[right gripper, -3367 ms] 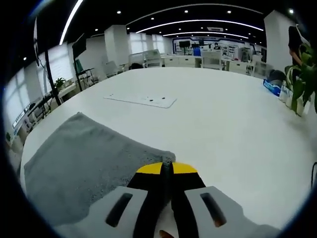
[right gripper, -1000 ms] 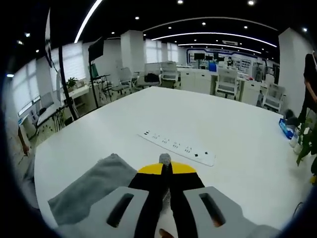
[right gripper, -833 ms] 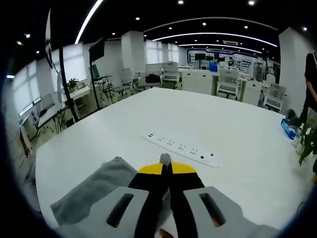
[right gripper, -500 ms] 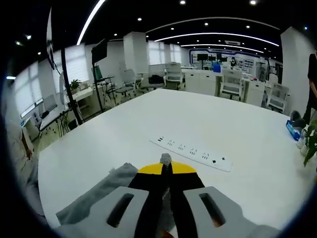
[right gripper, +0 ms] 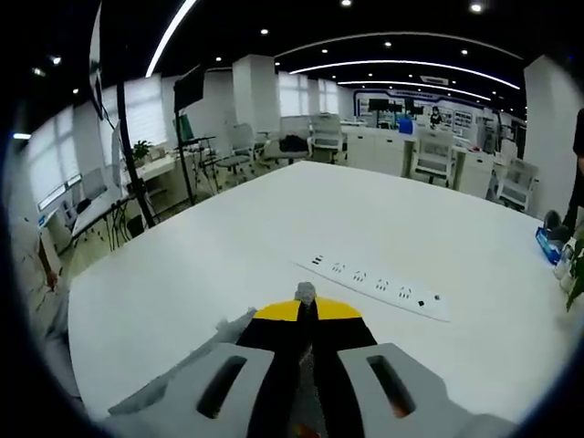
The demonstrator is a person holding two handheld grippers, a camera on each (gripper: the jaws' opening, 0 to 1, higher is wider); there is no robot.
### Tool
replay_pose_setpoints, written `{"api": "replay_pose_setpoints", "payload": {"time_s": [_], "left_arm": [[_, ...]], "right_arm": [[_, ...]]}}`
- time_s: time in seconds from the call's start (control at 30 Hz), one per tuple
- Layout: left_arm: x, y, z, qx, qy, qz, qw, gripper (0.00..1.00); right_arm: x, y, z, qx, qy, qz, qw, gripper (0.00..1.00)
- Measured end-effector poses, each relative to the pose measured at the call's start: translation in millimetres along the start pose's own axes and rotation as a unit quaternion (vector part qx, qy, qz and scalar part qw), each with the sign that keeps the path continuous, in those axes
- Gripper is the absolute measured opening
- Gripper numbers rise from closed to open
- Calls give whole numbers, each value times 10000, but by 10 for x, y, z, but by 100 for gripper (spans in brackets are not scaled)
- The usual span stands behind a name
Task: Fold the towel on the table until its edges align and the towel forms a compact rectangular stack.
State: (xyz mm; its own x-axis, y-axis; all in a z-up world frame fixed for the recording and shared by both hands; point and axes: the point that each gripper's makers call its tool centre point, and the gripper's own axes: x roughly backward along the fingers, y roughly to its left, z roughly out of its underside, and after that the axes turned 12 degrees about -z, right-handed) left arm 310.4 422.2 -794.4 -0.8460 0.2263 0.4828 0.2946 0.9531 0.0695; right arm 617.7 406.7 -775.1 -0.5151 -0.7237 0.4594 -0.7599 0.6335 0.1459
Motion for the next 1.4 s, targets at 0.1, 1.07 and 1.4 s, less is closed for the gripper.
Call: {"api": "replay_pose_setpoints", "payload": {"time_s": [0.1, 1.07, 1.4], "left_arm": [[12, 73, 38, 70, 32, -12, 10000, 3], [-128, 548, 965, 1689, 996, -216, 9803, 3], [-175, 571, 1074, 1822, 1134, -170, 9765, 6]], "right_arm": [[-75, 50, -6, 50, 29, 25, 10000, 1], [-819, 426, 494, 190, 569, -254, 9979, 2], [-960, 487, 524, 184, 493, -568, 9970, 7]]}}
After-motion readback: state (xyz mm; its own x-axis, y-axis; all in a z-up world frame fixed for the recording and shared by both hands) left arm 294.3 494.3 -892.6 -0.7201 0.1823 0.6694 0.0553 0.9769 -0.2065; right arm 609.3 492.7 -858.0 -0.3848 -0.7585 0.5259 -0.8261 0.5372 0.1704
